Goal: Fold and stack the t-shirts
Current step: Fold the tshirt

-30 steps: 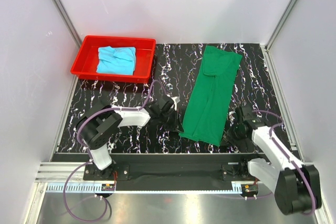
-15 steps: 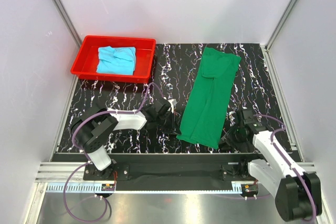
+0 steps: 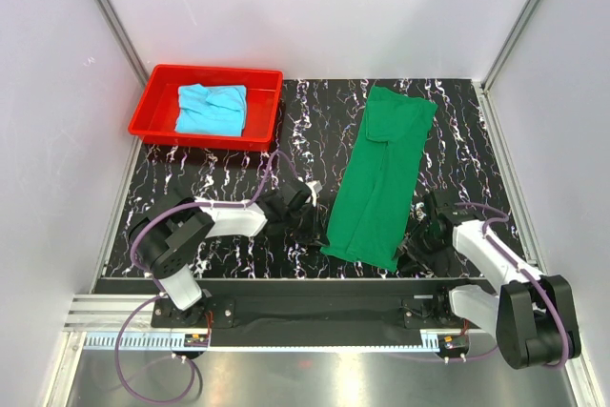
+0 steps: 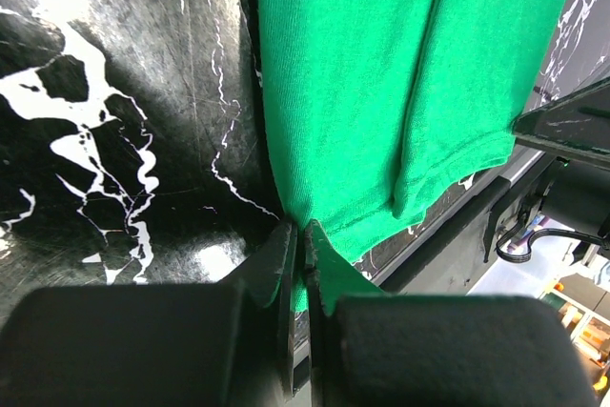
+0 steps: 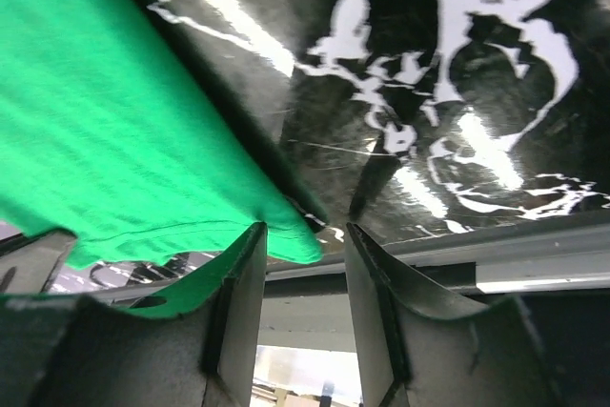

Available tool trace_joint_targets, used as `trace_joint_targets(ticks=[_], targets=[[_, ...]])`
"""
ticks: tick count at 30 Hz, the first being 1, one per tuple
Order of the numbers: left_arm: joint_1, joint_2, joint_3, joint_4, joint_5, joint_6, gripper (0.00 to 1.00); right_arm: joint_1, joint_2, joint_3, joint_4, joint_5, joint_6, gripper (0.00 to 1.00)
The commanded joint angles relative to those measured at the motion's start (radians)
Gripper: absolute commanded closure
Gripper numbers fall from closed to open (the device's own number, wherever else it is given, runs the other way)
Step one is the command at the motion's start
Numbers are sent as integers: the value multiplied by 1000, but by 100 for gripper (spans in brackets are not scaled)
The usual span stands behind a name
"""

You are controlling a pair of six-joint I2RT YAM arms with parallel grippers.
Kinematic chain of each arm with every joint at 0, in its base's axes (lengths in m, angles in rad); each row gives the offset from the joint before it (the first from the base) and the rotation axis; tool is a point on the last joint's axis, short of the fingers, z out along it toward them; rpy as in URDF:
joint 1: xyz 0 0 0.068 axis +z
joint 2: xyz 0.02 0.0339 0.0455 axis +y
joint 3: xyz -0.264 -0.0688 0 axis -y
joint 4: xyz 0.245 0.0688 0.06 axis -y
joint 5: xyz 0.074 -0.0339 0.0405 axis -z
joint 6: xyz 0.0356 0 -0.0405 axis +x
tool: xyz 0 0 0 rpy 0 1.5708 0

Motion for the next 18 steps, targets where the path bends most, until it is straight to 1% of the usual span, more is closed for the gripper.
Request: trace_joint_targets(ticks=[1,5,8,13,17,18], targets=[[-15,-8,-3,-50,-24,6,94,7,-11,47,19,-15,-16,54],[-19,-9,-3,-28,-20,3,94,9,8,41,51,-15,-5,51],[-21,-5,-1,-22,-13,1,94,24,25,44,57,-16,16,51],[-21,-4,-3,-11,-2,0,94,42,67,66,11,17,1,51],[-21,-8,-10,11,1,-7,94,50,140,98,8,14,-8,54],[-21,-7,-12,18,1,-8,94,68,154,103,11,19,-2,54]])
